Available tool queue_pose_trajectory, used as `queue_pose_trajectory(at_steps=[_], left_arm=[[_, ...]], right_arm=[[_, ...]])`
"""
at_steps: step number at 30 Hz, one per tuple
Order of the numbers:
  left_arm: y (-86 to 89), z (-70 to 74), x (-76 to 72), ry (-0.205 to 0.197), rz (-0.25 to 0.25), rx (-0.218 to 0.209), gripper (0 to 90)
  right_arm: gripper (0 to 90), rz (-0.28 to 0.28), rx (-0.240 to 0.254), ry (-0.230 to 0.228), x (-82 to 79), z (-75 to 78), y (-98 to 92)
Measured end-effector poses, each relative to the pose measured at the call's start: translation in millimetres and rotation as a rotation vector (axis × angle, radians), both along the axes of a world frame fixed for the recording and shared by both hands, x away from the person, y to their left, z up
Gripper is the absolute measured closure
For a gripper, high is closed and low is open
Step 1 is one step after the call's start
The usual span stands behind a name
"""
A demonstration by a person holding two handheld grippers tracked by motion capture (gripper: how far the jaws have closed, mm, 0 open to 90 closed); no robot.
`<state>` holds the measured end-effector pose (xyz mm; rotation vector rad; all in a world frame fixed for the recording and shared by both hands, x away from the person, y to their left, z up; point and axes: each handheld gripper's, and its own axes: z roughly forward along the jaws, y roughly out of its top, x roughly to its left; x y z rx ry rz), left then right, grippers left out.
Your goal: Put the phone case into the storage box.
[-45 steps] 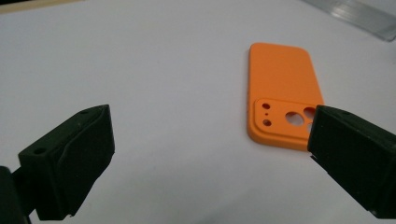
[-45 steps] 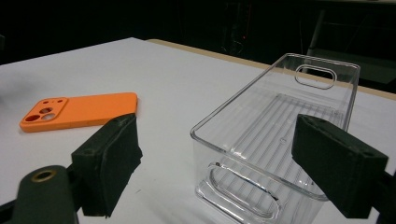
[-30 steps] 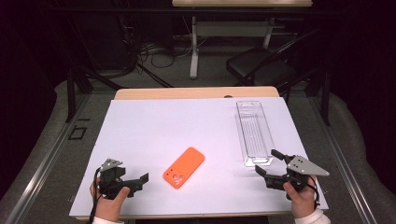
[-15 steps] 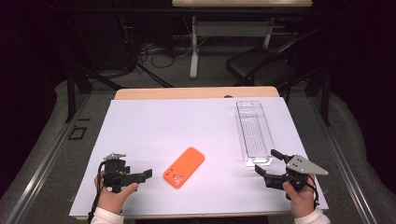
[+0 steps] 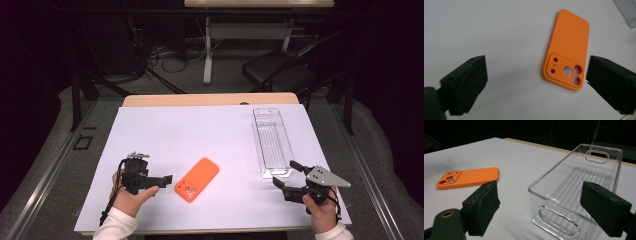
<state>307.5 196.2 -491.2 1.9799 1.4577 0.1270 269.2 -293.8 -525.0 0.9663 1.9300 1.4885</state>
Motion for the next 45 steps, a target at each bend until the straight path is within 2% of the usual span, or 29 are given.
queue_pose_trajectory(at_steps=[2, 7, 12, 16, 21, 26, 30, 35, 39, 40, 44, 45], left_arm=[[-3.8, 1.8, 2.2, 0.005, -0.007, 0.017, 10.5], [-9.4, 7.2, 9.1, 0.001, -0.018, 0.008, 10.4], [-18.9, 8.2, 14.3, 0.032, -0.047, 0.028, 10.3], [-27.7, 6.6, 17.8, 0.04, -0.072, 0.025, 10.2], [-37.1, 4.9, 21.6, 0.054, -0.1, 0.056, 10.2], [-46.7, 3.5, 25.4, 0.064, -0.121, 0.058, 10.2], [-50.2, 2.0, 27.9, 0.087, -0.131, 0.049, 10.4], [-56.7, 0.1, 29.6, 0.073, -0.159, 0.058, 10.3], [-56.7, 0.1, 29.6, 0.073, -0.159, 0.058, 10.2], [-64.0, 0.0, 32.6, 0.059, -0.198, 0.07, 10.2], [-66.9, -1.6, 33.8, 0.059, -0.209, 0.065, 8.8], [-68.1, -2.3, 34.1, 0.058, -0.21, 0.061, 3.8]], right_arm=[[14.4, 0.0, 0.004, -0.004, 0.3, -0.4, 0.4], [14.4, 0.002, 0.001, -0.001, 0.4, -0.5, -0.1], [14.4, 0.003, -0.003, 0.001, 0.4, -0.5, -0.5], [14.4, 0.006, -0.008, 0.001, 0.1, -0.4, 0.2], [14.4, 0.01, -0.01, 0.001, 0.1, -0.5, 0.5], [14.4, 0.012, -0.008, -0.004, -0.2, -0.3, 0.6], [14.4, 0.012, -0.008, -0.004, -0.5, 0.2, 0.3], [14.4, 0.015, -0.013, -0.005, -0.9, 0.7, -0.1], [14.4, 0.015, -0.013, -0.004, -0.9, 0.6, -0.1], [14.4, 0.015, -0.013, -0.004, -0.9, 0.6, -0.1], [14.4, 0.015, -0.011, -0.007, -0.4, 0.3, 0.2], [14.4, 0.015, -0.013, -0.006, -0.5, 0.4, 0.0]])
